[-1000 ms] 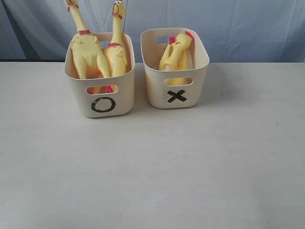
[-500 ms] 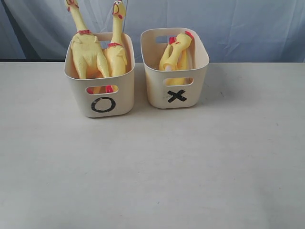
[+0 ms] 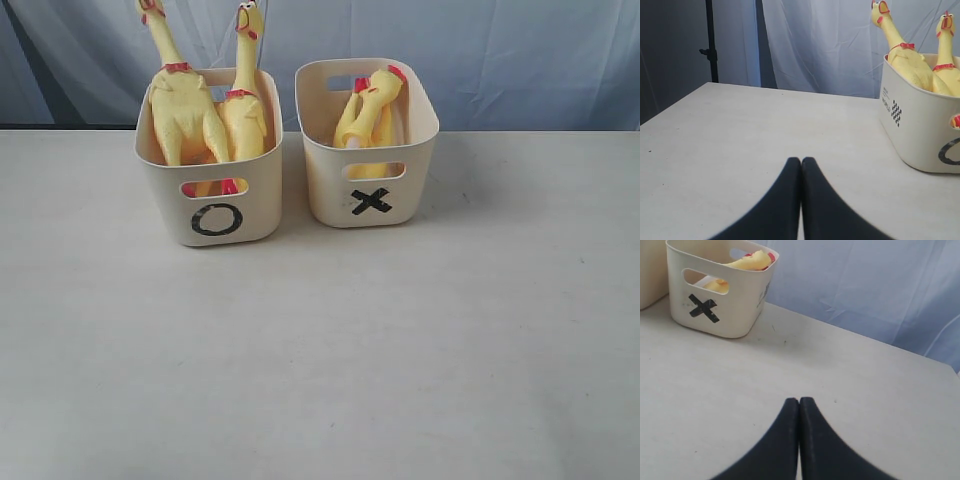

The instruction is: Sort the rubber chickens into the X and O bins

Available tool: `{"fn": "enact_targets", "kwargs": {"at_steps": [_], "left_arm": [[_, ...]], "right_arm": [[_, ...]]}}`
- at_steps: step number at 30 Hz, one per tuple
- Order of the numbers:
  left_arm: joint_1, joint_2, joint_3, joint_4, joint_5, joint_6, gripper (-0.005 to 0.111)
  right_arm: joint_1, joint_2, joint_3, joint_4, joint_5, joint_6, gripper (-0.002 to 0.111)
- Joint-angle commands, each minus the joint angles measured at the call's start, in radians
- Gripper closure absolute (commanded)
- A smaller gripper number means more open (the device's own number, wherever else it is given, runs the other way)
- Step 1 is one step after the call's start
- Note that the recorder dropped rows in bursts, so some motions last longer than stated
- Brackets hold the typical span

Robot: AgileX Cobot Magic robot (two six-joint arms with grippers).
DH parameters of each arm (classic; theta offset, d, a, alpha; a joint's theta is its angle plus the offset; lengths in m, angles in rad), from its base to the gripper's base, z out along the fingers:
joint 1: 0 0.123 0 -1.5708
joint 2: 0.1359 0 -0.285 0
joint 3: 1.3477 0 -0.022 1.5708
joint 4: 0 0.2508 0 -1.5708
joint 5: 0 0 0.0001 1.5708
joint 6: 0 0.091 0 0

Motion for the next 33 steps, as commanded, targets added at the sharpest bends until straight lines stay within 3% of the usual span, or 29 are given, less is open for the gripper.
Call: {"fn": "enact_targets", "kwargs": {"at_steps": [1, 7, 33], "left_arm": [[-0.003, -0.005, 0.004, 0.0, -0.009, 0.002, 0.107], [-0.003, -0.005, 0.004, 0.0, -0.009, 0.002, 0.107], [-0.003, -0.005, 0.004, 0.0, -0.009, 0.002, 0.107]], "right_arm": [[0.002, -0.005, 0.001, 0.008, -0.022, 0.043, 0.109], [0.002, -0.005, 0.001, 0.009, -0.025, 0.148, 0.109], [0.002, -0.005, 0.001, 0.009, -0.033, 0.151, 0.109]]}}
